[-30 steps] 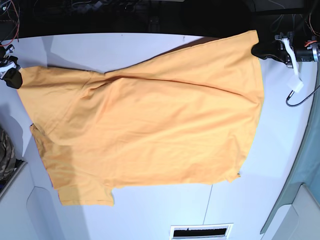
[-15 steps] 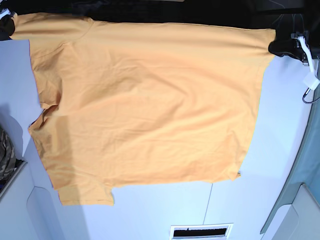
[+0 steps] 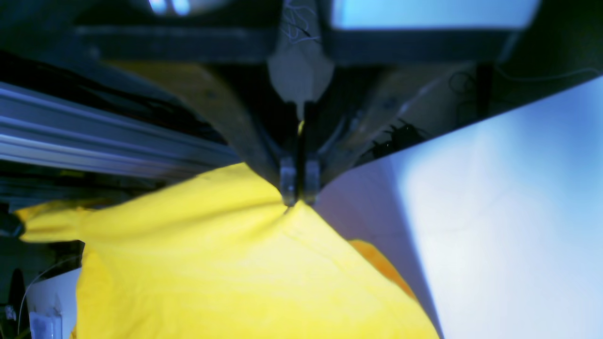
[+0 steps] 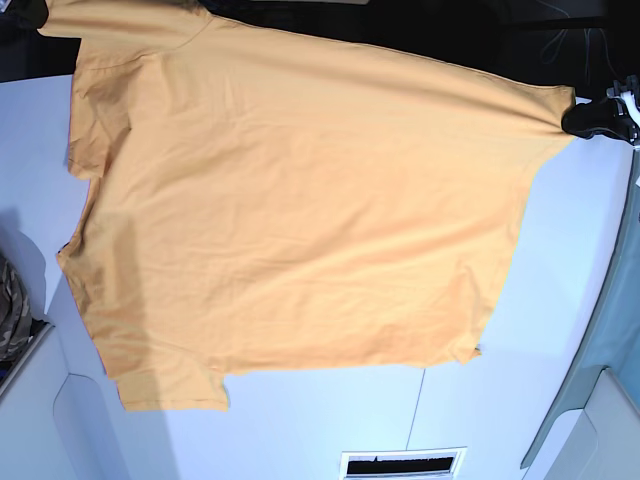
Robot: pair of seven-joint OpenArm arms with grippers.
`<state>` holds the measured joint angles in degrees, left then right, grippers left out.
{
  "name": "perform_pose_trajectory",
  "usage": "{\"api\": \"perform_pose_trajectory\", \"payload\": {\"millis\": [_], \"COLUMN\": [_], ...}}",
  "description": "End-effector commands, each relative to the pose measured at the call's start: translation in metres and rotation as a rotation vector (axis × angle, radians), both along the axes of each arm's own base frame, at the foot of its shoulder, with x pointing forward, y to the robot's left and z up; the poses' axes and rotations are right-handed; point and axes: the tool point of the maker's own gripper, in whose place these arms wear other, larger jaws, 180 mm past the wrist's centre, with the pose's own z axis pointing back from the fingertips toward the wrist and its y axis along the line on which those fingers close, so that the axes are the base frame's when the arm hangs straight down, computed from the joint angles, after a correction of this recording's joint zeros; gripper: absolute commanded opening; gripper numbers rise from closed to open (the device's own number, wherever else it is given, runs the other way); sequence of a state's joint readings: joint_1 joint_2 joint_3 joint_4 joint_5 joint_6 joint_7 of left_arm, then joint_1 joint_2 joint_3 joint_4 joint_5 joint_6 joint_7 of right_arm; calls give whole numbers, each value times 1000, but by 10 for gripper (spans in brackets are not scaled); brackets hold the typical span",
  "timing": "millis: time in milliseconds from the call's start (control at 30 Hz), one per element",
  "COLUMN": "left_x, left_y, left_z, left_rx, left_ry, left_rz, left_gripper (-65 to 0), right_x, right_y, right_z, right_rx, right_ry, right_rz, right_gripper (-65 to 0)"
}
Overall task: Layout the t-shirt on the table in an organized manner, then fold the t-shirt properly
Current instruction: 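Grasp the shirt corners with both grippers and stretch the shirt flat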
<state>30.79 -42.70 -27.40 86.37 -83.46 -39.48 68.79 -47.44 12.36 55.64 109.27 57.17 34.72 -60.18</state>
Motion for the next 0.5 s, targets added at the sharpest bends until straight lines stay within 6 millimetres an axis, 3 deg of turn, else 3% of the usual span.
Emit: {"api": "perform_pose_trajectory", "payload": {"millis": [0,133,233,333,467], "left_x": [9,23,36,55,80], "left_y": [3,8,10,14,19], "left_z": [12,22,29,31,25], "left_rx": [0,-8,-9,37,135], "left_ry": [-46,-117,-171,-232,-315], "left_rz": [-5,43,64,76,89], "left_gripper": [-650,-650,-650,-650,-650], "right_x": [7,28,58,89,125], "right_y": [0,14,18,11,-8], "right_z": [11,34,56,68,68], "right_rx": [-22,-78,-148,-206,-227], "right_ry": [-33,-103,-217,-312,-395], "right_rz": [27,108,151,147,118], "right_gripper": [-650,-650,-650,-650,-650]}}
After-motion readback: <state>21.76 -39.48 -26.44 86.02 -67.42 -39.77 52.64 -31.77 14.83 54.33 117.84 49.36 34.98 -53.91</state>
